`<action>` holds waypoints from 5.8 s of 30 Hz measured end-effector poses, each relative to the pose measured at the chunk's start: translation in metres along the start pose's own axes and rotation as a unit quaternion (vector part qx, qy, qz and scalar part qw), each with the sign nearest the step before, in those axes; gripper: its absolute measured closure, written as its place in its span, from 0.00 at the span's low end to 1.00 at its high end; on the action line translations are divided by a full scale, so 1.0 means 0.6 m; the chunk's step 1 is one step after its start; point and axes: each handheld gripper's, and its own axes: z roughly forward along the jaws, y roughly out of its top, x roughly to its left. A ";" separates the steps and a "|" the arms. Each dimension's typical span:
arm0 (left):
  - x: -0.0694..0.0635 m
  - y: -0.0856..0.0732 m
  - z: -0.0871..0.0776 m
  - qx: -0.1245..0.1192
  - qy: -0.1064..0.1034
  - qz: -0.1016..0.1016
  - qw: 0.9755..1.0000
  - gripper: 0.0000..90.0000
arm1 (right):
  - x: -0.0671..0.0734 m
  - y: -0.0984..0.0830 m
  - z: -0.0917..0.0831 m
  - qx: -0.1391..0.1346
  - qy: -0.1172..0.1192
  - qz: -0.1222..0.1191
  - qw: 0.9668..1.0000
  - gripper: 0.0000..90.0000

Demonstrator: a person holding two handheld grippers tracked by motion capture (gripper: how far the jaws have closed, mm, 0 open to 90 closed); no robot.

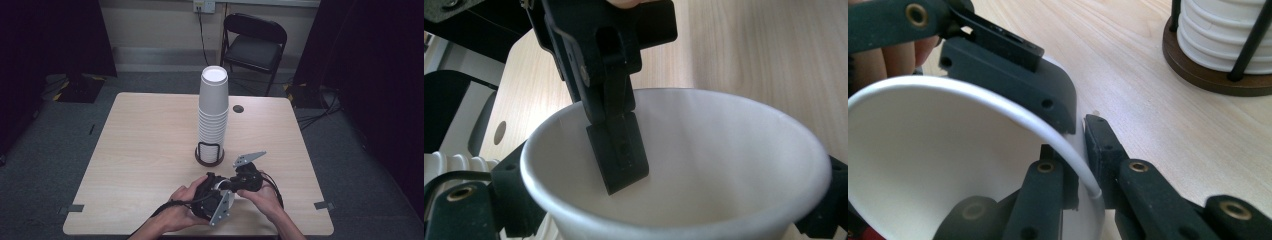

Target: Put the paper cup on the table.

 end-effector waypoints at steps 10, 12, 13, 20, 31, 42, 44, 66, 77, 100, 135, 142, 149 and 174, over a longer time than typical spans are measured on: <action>0.001 -0.006 -0.002 0.003 -0.002 -0.017 1.000 0.12 | -0.002 -0.001 -0.010 -0.009 -0.001 0.005 1.000 0.87; 0.001 -0.008 -0.004 0.004 -0.002 -0.025 1.000 0.12 | -0.001 -0.001 -0.011 -0.014 -0.001 0.007 1.000 0.85; 0.002 -0.010 -0.005 0.005 -0.001 -0.026 1.000 0.12 | -0.001 -0.001 -0.011 -0.014 -0.001 0.007 1.000 0.85; 0.011 -0.027 -0.006 -0.006 0.001 -0.083 0.997 0.12 | -0.003 -0.002 -0.019 -0.031 -0.004 0.015 0.999 0.80; 0.032 -0.052 -0.020 -0.002 -0.003 -0.145 0.989 0.12 | -0.003 0.000 -0.029 -0.062 -0.004 0.028 0.998 0.66; 0.047 -0.078 -0.029 -0.010 -0.003 -0.195 0.981 0.12 | -0.003 -0.001 -0.039 -0.085 -0.026 0.031 0.996 0.59; 0.050 -0.083 -0.032 -0.013 -0.002 -0.208 0.978 0.12 | -0.004 -0.002 -0.042 -0.090 -0.032 0.032 0.995 0.57; 0.081 -0.139 -0.067 -0.095 0.018 -0.391 0.915 0.12 | -0.022 -0.016 -0.055 -0.098 -0.082 0.065 0.990 0.25; 0.109 -0.181 -0.089 -0.106 0.055 -0.455 0.883 0.12 | -0.040 -0.036 -0.076 -0.107 -0.143 0.088 0.980 0.17; 0.162 -0.245 -0.100 -0.082 0.150 -0.518 0.838 0.12 | -0.048 -0.063 -0.086 -0.115 -0.272 0.124 0.947 0.17; 0.211 -0.330 -0.034 -0.022 0.216 -0.513 0.831 0.10 | -0.057 -0.070 -0.077 -0.103 -0.275 0.139 0.946 0.22; 0.202 -0.332 -0.028 -0.002 0.213 -0.496 0.842 0.10 | -0.058 -0.070 -0.076 -0.098 -0.274 0.139 0.947 0.24; 0.198 -0.329 -0.024 0.017 0.205 -0.499 0.842 0.13 | -0.056 -0.071 -0.076 -0.098 -0.273 0.137 0.947 0.24; 0.172 -0.338 -0.022 0.063 0.159 -0.517 0.838 0.18 | -0.058 -0.071 -0.080 -0.104 -0.259 0.143 0.950 0.24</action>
